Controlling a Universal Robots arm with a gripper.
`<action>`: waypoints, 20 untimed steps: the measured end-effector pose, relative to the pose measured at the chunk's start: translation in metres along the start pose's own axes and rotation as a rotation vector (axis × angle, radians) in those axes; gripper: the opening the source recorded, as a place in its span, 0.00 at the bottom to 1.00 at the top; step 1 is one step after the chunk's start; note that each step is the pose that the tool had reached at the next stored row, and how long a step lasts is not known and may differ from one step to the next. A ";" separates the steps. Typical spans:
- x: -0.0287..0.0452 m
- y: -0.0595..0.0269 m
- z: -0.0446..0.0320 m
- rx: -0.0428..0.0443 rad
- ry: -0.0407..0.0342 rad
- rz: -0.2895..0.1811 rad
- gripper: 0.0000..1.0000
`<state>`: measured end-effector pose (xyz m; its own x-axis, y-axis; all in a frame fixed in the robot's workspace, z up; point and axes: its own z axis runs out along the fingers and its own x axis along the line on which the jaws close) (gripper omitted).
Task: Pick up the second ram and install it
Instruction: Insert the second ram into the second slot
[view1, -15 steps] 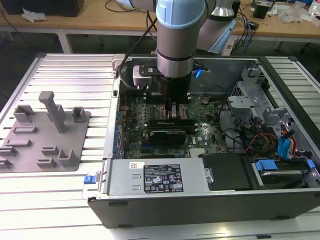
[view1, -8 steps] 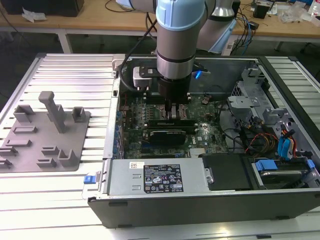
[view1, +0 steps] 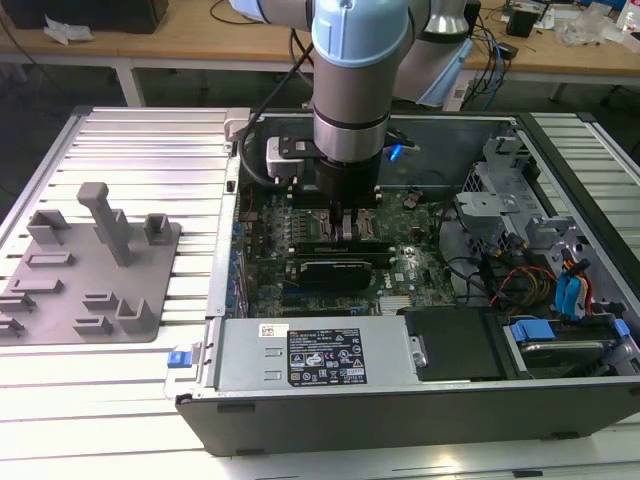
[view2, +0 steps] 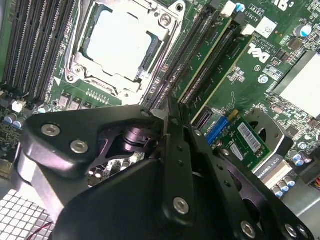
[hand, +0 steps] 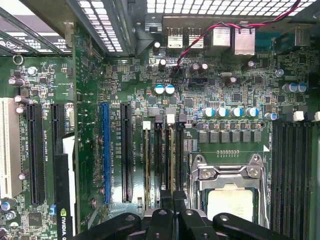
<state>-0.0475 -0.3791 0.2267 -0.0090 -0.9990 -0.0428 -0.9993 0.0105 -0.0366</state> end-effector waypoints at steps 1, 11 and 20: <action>0.0000 0.0000 0.0000 0.0000 0.0000 0.000 0.10; -0.0008 -0.0007 -0.0191 0.0000 0.0001 0.000 0.16; -0.0011 -0.0228 -0.0197 -0.0497 -0.0010 0.002 0.16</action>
<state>-0.0254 -0.3790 0.2472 -0.0112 -0.9990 -0.0438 -0.9999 0.0106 0.0132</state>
